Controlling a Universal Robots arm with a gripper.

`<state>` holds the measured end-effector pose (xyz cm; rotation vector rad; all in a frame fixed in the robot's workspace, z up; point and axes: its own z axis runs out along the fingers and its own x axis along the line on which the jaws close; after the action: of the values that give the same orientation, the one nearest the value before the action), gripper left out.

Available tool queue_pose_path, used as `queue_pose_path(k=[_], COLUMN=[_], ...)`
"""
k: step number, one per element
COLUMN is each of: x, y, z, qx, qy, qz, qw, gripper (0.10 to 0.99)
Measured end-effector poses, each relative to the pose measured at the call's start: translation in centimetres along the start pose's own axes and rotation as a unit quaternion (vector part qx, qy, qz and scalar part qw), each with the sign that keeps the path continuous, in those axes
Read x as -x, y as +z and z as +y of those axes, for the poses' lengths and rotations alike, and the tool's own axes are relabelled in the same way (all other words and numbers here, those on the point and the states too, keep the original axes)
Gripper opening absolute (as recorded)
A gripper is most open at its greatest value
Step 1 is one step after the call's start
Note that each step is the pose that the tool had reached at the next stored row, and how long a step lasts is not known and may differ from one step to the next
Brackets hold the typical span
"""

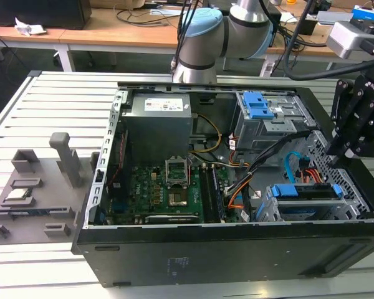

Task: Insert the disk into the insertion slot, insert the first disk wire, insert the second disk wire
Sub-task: 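Insert the second disk wire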

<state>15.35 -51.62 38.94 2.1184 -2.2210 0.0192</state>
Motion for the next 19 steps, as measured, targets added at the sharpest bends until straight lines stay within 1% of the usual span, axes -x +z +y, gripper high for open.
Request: queue_pose_path(k=[1, 2, 9, 13, 16, 17, 19], x=[0.00, 0.00, 0.00, 0.29, 0.66, 0.92, 1.00], y=[0.00, 0.00, 0.00, 0.04, 0.13, 0.22, 0.31], z=[0.00, 0.00, 0.00, 0.21, 0.78, 1.26, 1.85], qx=[0.0000, 0.0000, 0.0000, 0.0000, 0.0000, 0.0000, 0.0000], qy=[0.000, 0.000, 0.000, 0.000, 0.000, 0.000, 0.000], qz=[0.0000, 0.0000, -0.0001, -0.0002, -0.0001, -0.0001, -0.0002], qw=[1.0000, 1.0000, 1.0000, 1.0000, 1.0000, 1.0000, 1.0000], gripper=[0.298, 0.361, 0.361, 0.361, 0.361, 0.361, 0.361])
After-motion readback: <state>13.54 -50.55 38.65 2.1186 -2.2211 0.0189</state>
